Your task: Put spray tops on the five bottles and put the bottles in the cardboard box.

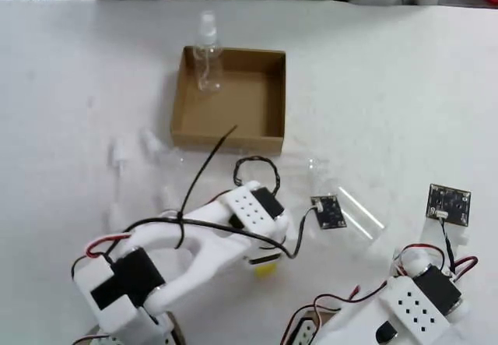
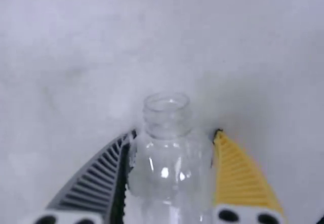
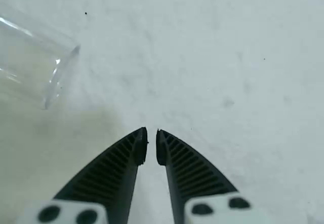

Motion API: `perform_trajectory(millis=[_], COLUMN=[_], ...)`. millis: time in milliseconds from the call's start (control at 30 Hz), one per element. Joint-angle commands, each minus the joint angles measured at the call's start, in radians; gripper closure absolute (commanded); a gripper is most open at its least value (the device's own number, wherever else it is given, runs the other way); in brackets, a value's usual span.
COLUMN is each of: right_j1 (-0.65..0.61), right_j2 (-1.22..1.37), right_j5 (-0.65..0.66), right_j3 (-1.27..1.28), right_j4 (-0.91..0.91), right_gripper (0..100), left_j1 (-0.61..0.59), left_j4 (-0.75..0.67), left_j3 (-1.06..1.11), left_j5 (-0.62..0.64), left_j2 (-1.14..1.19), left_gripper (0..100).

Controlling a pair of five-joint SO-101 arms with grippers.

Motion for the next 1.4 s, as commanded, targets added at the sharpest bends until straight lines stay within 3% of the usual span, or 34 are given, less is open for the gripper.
perform_trajectory(millis=[0, 400, 533, 667, 833, 1067, 1367], right_j1=[0.005, -0.038, -0.111, -0.260, -0.558, -0.895, -1.119], right_j2=[0.002, 0.002, 0.002, 0.004, 0.004, 0.018, 0.381], right_j5=[0.005, 0.005, 0.003, -0.072, -0.106, -0.160, -0.322], right_j3=[-0.005, 0.014, 0.018, 0.015, 0.008, -0.155, -0.511], right_j4=[-0.016, -0.018, -0.012, -0.010, -0.015, 0.027, 0.039], right_gripper=[98.1, 98.1, 98.1, 98.1, 98.1, 98.1, 98.1], left_j1=[-0.068, -0.535, -0.773, -1.040, -1.270, -1.446, -1.511], left_j4=[0.055, 0.199, 0.204, 0.199, 0.089, -0.149, -0.250], left_j3=[-0.008, -0.008, -0.008, 0.009, 0.143, 0.359, 0.393], left_j5=[0.011, 0.012, 0.012, 0.012, 0.014, 0.104, 0.114], left_j2=[-0.153, -0.564, -0.631, -0.627, -0.605, -0.604, -0.602], left_gripper=[89, 88, 88, 88, 88, 88, 88])
